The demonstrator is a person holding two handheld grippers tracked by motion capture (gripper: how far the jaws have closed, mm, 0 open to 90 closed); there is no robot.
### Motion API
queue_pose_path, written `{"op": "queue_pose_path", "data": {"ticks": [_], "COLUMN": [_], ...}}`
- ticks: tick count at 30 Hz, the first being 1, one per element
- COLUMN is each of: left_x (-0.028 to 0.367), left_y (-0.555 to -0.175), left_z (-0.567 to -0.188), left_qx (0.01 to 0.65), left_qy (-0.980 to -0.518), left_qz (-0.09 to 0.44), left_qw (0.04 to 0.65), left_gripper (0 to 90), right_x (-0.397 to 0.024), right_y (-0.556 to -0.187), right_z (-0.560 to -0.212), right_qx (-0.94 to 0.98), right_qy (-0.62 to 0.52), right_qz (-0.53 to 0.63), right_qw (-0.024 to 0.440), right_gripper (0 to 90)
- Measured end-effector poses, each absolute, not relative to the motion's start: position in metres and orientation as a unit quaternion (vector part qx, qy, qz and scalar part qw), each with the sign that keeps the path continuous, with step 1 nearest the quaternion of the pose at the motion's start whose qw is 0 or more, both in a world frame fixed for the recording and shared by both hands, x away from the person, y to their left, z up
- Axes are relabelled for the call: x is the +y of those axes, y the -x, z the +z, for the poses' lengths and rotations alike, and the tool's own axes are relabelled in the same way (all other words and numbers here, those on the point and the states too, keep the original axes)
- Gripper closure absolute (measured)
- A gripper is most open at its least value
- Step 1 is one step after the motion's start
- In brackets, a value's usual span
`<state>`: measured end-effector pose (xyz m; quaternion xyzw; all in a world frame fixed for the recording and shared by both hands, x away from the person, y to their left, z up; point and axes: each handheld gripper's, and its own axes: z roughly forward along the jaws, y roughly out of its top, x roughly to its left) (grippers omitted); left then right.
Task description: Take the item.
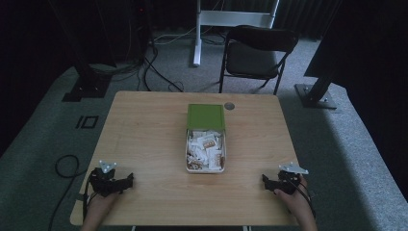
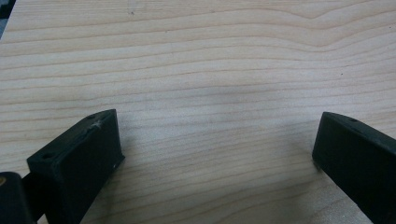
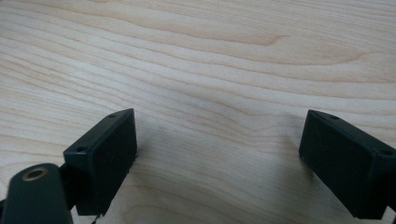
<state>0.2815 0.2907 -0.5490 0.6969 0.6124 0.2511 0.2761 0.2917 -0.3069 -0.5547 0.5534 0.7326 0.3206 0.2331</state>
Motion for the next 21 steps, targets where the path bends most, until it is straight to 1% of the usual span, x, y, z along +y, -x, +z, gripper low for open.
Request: {"op": "queue_pose_path", "data": {"ticks": [21], "left_x": [0.2907], "left_y": [-0.2815], "left_z": [-0.5491], "left_qx": [0.612], "left_qy": [-0.697], "left_qz": [0.251], "left_qw": [0.276], "left_gripper": [2.1], "right_x": [-0.3063], "right_y": [-0.2915], "right_z": [-0.5548], "right_qx": [0.74], "right_qy": [-0.543], "right_qz": [0.323], "right_qw": [0.23], "right_gripper": [11.1]}}
